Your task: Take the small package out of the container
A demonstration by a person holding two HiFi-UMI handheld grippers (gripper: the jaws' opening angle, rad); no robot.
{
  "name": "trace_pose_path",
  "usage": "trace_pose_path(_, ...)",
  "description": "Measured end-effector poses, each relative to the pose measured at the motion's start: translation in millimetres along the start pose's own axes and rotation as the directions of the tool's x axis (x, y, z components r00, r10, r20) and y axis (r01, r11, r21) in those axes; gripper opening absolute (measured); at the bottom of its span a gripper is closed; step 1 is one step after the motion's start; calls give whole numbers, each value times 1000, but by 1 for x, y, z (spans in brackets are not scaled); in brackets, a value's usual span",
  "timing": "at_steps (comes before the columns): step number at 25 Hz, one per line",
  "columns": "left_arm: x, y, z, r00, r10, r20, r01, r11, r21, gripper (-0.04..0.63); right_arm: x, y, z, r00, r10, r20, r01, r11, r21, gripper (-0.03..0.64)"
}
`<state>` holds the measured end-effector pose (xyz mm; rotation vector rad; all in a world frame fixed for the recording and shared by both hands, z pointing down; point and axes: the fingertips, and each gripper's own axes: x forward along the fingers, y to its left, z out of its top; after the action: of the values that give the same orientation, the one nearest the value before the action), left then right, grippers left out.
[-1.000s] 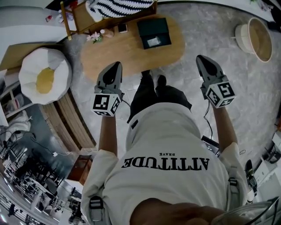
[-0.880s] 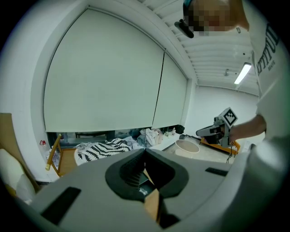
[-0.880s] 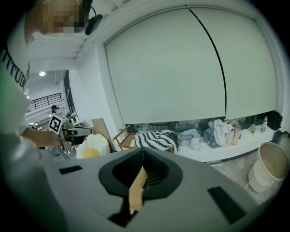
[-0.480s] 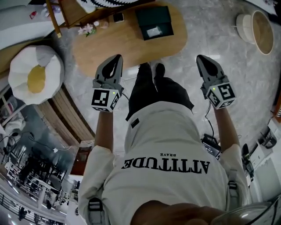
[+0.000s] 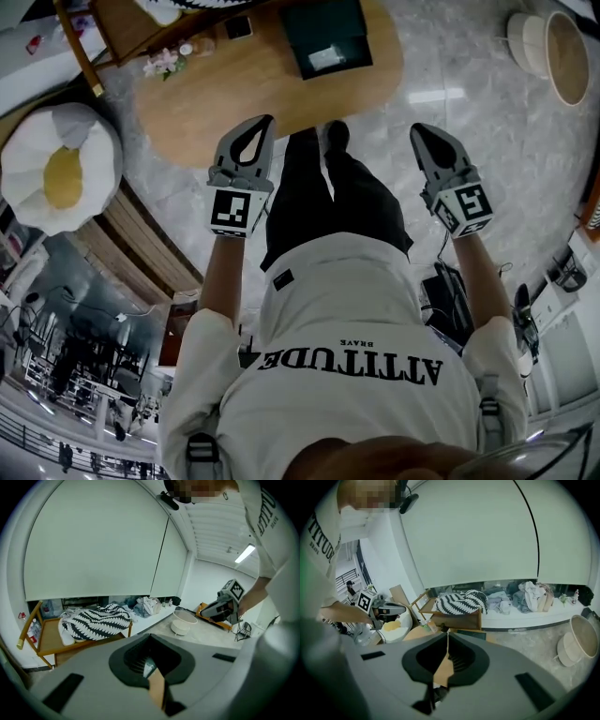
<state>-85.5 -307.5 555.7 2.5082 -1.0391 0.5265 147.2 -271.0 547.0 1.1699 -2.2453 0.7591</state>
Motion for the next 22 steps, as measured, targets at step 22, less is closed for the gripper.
trace_pose_path(22, 103, 36, -105, 994, -68, -86, 69, 998, 13, 23, 161, -31, -62, 992, 93, -89, -102, 990, -100, 23)
